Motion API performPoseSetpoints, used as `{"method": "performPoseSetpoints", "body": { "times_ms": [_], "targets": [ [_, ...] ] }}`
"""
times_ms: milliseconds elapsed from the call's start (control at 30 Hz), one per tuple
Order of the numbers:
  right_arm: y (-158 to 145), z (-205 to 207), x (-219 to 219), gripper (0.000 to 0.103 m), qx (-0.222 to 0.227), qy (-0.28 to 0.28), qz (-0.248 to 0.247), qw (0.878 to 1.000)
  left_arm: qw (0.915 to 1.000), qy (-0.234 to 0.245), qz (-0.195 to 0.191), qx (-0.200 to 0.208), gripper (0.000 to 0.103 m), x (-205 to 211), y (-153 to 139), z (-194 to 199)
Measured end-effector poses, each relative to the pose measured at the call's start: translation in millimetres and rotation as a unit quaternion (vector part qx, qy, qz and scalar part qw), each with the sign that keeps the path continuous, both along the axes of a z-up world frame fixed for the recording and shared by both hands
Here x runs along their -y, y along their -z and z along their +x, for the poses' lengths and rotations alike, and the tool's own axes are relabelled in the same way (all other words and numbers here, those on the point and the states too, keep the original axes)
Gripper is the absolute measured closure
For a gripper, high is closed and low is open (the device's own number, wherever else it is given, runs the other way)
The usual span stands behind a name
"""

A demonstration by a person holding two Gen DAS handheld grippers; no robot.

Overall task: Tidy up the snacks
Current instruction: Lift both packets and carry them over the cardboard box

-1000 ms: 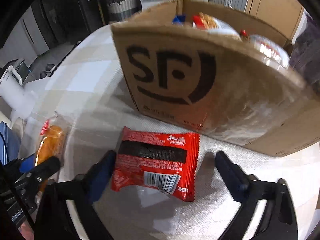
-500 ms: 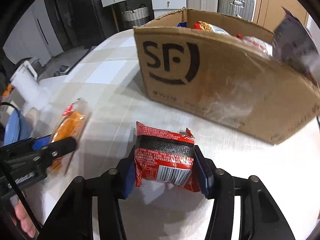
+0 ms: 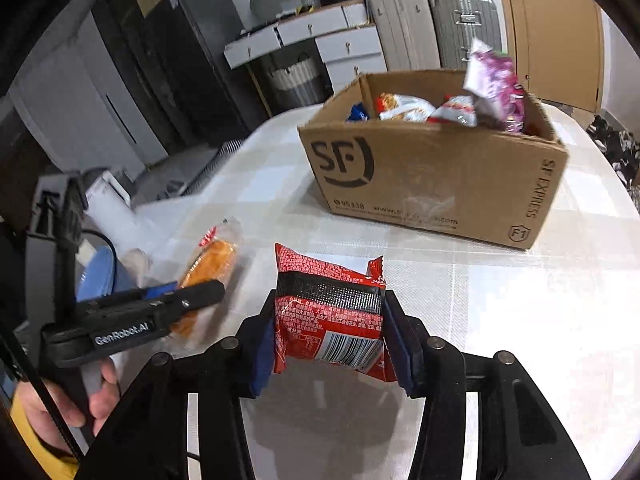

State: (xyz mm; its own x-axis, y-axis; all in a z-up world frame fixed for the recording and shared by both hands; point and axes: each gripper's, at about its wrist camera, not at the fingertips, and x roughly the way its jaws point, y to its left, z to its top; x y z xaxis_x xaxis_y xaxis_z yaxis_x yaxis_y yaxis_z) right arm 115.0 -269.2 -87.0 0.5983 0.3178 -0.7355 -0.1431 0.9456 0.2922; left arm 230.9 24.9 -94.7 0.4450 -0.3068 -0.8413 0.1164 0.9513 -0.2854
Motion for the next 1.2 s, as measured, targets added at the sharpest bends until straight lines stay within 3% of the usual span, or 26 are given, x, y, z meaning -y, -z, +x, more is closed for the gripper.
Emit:
{"method": "performPoseSetpoints", "body": {
  "times_ms": [400,733,1000,1200],
  "targets": [
    [-30.8,-23.9,12.3,0.055,0.053,-0.002,0.035,0.998,0.9998,0.017,-0.003,0.01,0.069,21.6,-11.7,-10.7],
    [-92.6,-31.3,21.3,0.055,0.103,-0.006,0.054,0.993,0.9988,0.018,-0.033,0.031,0.069,16.9,-51.0,-4.4],
    [-152.1,0.6,24.9,0.055,0.133,-0.013,0.054,0.99,0.9971,0.029,-0.013,0.069,0.069,33.7,-110.0,27.5],
    [-171.0,47.4,41.0,0.055,0.132,0.003,0.035,0.991,0.9942,0.053,0.005,0.093,0.069,71.4,-140.9,68.6]
  ]
}}
